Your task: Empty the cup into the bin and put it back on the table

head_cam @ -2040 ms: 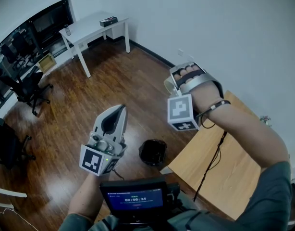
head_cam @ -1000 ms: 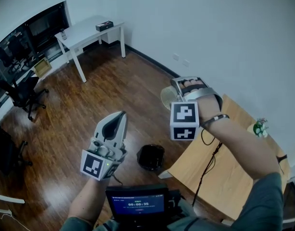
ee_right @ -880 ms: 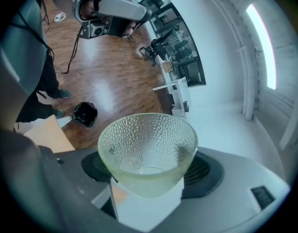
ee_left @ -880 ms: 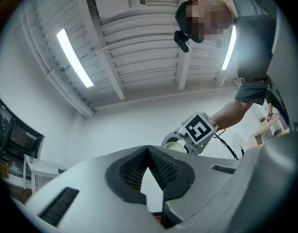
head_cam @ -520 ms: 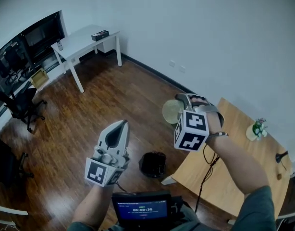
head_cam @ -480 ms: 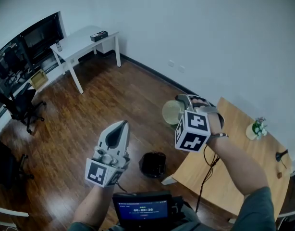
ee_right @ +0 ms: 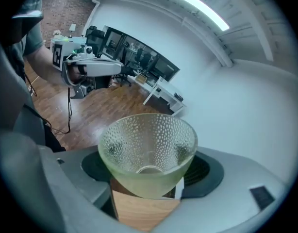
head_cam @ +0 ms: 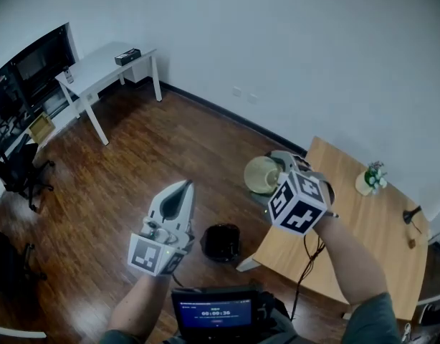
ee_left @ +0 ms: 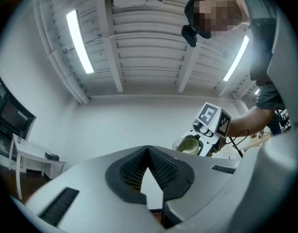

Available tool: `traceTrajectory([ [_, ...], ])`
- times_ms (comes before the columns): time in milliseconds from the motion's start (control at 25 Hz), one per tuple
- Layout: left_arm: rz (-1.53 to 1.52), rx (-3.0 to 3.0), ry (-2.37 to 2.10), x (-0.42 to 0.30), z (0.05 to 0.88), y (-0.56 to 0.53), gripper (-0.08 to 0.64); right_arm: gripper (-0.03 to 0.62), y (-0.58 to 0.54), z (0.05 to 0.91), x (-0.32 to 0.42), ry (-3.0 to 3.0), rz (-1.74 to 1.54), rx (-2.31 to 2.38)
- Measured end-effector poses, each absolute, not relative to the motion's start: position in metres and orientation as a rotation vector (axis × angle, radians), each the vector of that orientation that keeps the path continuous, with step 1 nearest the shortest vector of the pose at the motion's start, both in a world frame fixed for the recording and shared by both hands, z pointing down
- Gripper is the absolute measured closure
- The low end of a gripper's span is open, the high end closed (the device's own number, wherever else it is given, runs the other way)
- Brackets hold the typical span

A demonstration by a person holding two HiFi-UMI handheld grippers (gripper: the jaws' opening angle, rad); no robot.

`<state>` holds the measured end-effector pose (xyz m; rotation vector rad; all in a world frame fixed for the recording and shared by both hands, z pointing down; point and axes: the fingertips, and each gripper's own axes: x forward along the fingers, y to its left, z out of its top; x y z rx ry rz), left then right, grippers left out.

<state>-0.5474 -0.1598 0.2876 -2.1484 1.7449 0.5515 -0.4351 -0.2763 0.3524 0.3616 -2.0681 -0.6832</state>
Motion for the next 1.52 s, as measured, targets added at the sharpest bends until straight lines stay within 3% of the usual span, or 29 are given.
traceTrajectory([
  [600, 0.531, -2.178, 1.612, -0.480, 0.260, -0.166, 0.558, 0.201, -0.249, 0.334, -0.369, -2.337, -0.424, 0.433],
  [1520, 0.525, -2.436, 1.379, -0.246, 0.251, -0.155, 0.558, 0.201, -0.199, 0.314, -0.148, -2.432, -0.279, 0.619],
])
